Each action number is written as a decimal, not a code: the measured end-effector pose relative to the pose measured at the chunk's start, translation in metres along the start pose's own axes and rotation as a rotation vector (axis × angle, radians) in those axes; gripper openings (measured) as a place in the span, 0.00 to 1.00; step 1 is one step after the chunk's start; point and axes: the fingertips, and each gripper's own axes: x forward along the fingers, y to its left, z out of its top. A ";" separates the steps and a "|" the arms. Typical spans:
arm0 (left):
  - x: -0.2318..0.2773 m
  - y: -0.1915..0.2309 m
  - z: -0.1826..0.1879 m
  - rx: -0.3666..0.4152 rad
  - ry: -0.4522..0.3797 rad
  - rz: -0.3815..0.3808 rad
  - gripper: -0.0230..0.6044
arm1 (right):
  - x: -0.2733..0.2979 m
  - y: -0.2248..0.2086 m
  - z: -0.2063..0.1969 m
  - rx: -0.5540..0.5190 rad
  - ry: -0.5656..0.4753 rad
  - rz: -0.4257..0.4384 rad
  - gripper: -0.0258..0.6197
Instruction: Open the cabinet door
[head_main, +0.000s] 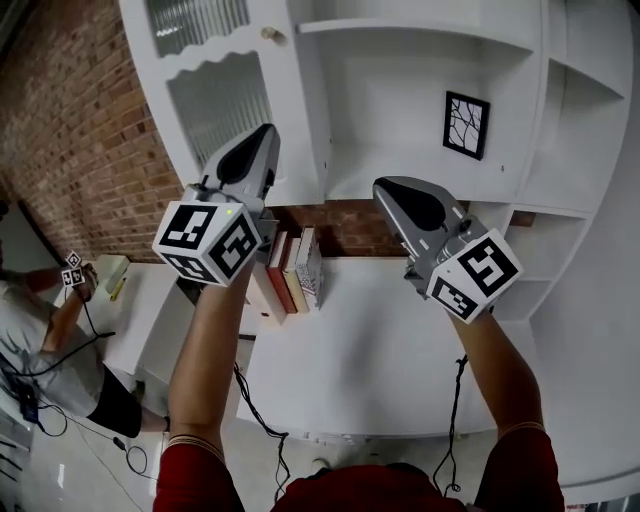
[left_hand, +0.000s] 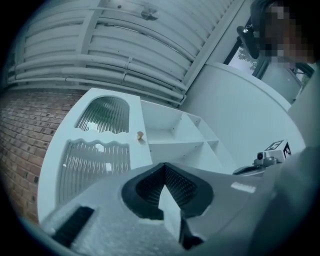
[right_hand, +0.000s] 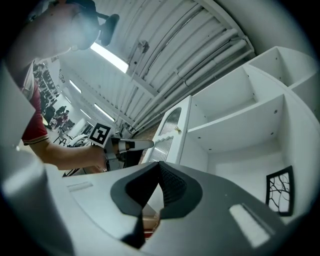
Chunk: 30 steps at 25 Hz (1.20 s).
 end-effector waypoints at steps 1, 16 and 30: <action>0.006 0.004 0.002 0.016 0.004 -0.001 0.04 | 0.003 -0.002 0.001 -0.003 -0.002 -0.002 0.06; 0.087 0.065 0.048 0.182 -0.005 0.085 0.22 | 0.027 -0.024 0.005 -0.054 0.011 -0.025 0.06; 0.126 0.071 0.066 0.333 -0.005 0.145 0.20 | 0.010 -0.037 0.000 -0.088 0.036 -0.057 0.06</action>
